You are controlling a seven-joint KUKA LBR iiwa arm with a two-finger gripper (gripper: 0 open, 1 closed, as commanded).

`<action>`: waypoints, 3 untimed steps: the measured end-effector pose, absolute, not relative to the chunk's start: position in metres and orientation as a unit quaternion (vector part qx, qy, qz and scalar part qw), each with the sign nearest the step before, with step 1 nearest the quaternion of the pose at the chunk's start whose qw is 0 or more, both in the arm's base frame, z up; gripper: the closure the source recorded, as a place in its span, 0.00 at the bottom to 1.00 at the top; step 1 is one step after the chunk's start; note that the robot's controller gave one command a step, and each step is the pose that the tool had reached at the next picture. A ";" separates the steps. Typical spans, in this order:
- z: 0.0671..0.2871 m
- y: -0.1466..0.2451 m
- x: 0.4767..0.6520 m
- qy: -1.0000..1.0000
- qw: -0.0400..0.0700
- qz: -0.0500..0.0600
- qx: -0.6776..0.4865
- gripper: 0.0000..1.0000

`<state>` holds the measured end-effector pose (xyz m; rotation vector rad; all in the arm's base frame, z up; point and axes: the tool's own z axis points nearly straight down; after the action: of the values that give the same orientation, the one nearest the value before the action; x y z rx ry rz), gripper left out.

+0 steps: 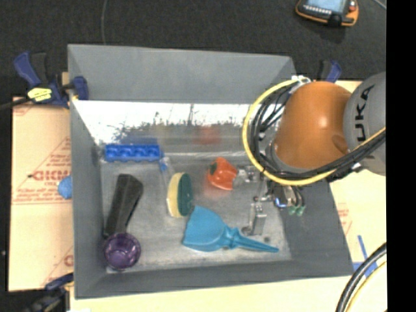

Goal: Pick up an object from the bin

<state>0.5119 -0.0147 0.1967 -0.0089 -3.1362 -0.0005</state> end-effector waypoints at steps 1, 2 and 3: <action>0.201 -0.015 0.514 -1.000 -0.001 0.000 -0.002 0.00; 0.069 -0.021 0.480 -0.999 -0.003 -0.001 -0.049 0.00; 0.140 -0.018 0.490 -1.000 -0.008 0.001 -0.023 0.00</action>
Offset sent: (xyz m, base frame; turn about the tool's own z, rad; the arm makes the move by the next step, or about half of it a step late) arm -0.0335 -0.0066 -0.1267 0.0950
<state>0.4901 -0.0182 0.1400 -0.0741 -3.1572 0.0016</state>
